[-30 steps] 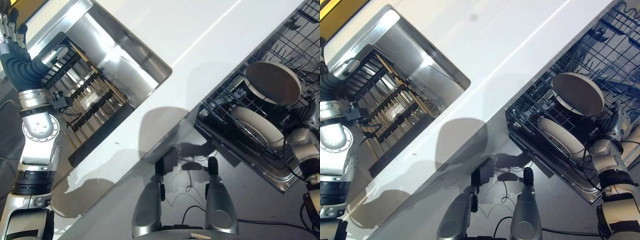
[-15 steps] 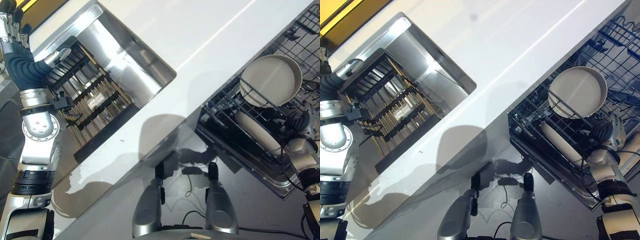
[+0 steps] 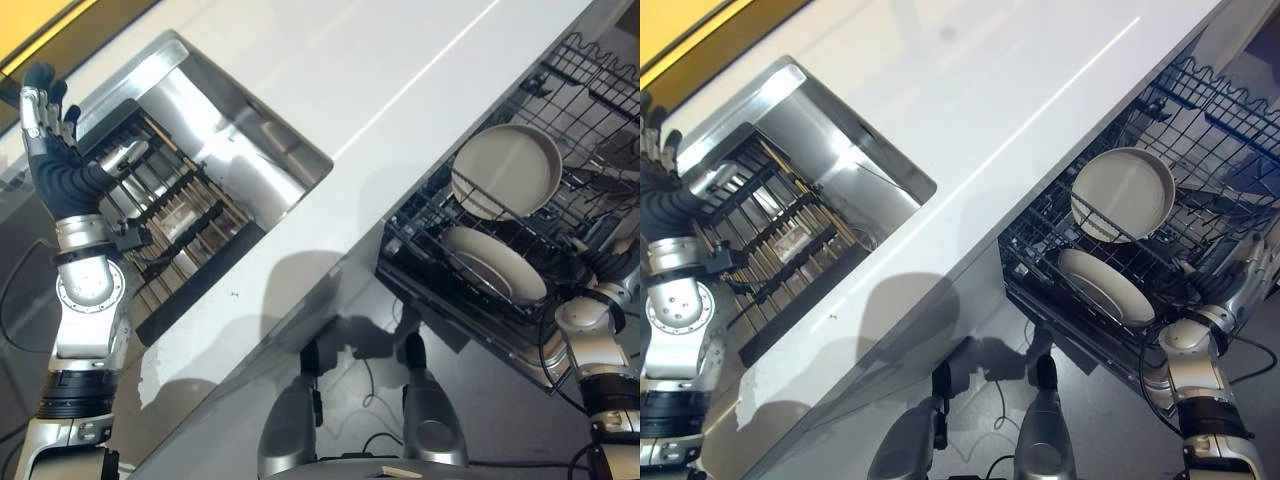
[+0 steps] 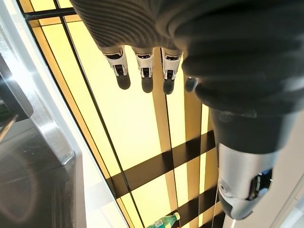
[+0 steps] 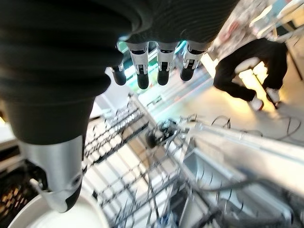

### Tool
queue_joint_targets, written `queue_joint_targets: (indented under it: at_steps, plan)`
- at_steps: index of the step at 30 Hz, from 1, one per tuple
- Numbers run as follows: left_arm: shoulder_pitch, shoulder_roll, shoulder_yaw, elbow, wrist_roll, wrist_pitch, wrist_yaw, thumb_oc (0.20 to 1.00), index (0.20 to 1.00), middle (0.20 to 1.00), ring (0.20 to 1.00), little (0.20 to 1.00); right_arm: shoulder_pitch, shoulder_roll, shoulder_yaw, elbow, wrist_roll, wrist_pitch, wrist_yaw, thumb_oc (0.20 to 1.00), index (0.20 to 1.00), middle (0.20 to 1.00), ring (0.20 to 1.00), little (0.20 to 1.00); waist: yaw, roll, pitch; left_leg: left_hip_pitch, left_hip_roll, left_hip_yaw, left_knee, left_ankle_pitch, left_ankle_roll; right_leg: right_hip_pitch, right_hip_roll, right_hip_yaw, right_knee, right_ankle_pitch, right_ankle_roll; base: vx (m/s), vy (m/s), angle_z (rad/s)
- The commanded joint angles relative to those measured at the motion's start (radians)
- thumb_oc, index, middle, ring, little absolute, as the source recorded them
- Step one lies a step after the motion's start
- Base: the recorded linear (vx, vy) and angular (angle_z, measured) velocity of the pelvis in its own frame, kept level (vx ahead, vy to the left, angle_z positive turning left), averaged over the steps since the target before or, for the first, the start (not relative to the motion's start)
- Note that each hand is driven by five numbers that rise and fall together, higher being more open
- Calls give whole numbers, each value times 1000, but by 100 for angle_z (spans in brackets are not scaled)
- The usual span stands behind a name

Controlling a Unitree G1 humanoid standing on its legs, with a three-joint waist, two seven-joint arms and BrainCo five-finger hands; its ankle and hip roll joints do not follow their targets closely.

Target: Pick up plates and place into dishwasher.

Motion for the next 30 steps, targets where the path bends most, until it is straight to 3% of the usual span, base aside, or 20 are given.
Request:
queue_joint_targets:
  at_steps: [1,6,8,14,19,26,30]
  plan:
    - [28,-31,67,-20,-4,-49,-17,1000,1000,1000,1000,1000,56,-31,-32,-85,-25,-41,-80,1000,1000,1000,1000,1000,-27,7,-100,-37,43,22,69,-43,-1,-27,-52,32,79,-79,9,50,169,-7]
    - [63,-78,66,-27,-20,-57,-24,1000,1000,1000,1000,1000,63,-36,-76,-76,51,-78,-39,1000,1000,1000,1000,1000,-48,50,-88,-46,20,27,130,-71,-5,-52,-75,58,110,-87,9,32,184,-6]
    - [60,-95,50,-33,-14,-56,-17,1000,1000,1000,1000,1000,41,-40,-80,-67,120,-126,-5,1000,1000,1000,1000,1000,-57,67,-68,-64,10,26,173,-87,-6,-77,-88,71,131,-87,7,-32,168,-25]
    - [5,-111,-22,-14,-3,-53,47,1000,1000,1000,1000,1000,-72,-42,-41,-20,309,-227,66,1000,1000,1000,1000,1000,-82,117,7,-126,-5,34,258,-115,-5,-168,-109,106,212,-101,0,-65,151,-17]
    - [-16,-118,-48,-11,-7,-60,66,1000,1000,1000,1000,1000,-153,-66,-5,50,341,-282,125,1000,1000,1000,1000,1000,-89,148,51,-155,-31,29,299,-129,-1,-217,-125,127,267,-113,-5,8,135,-11]
    - [-22,-119,-57,-19,-28,-42,79,1000,1000,1000,1000,1000,-203,-88,15,73,351,-306,173,1000,1000,1000,1000,1000,-91,159,84,-195,-52,23,345,-144,5,-274,-124,145,335,-132,-14,35,83,-3]
    - [-24,-118,-64,-40,-28,-22,83,1000,1000,1000,1000,1000,-228,-96,13,59,341,-305,148,1000,1000,1000,1000,1000,-82,155,94,-216,-55,20,357,-144,10,-291,-128,143,349,-133,-14,32,19,6]
